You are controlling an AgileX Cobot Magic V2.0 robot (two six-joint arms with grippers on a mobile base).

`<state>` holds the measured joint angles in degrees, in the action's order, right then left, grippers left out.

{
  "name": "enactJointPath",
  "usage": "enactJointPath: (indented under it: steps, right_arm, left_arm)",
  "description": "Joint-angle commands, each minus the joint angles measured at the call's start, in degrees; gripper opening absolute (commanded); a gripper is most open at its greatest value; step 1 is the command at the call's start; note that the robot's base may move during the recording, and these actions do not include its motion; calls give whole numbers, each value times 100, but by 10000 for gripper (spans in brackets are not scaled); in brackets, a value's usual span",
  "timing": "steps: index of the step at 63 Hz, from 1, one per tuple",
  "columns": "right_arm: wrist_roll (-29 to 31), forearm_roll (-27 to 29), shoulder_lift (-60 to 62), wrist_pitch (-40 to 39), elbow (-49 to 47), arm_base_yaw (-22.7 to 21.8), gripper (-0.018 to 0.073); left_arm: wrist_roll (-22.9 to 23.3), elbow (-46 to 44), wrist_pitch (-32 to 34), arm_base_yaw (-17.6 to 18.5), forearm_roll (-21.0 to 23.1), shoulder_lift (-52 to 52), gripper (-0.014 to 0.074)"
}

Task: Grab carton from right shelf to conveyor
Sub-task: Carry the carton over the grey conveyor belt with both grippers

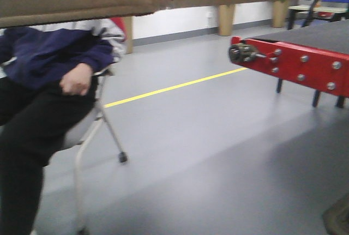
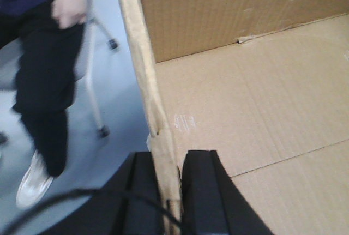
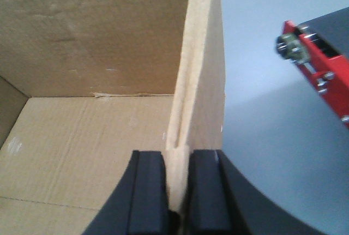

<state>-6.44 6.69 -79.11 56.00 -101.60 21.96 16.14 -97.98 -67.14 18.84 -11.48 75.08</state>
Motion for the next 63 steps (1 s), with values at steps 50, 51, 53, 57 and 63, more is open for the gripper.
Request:
enactJointPath:
  steps: [50, 51, 53, 57, 63]
  right_arm:
    - [92, -217, 82, -389, -31, -60, -70]
    - [92, -217, 82, -389, -31, -60, -70]
    - [92, -217, 82, -389, -31, -60, -70]
    - [92, -217, 82, -389, -31, -60, -70]
    - [92, -217, 82, -389, -31, -60, -70]
  left_arm:
    - [-49, -21, -30, -19, -644, -83, -16]
    - [-49, -21, -30, -19, -666, -83, -16]
    - [-49, -21, -30, -19, -712, -83, -16]
    - [-49, -21, 13, -19, -803, -83, -16]
    - [-49, -21, 129, -19, -961, -83, -16]
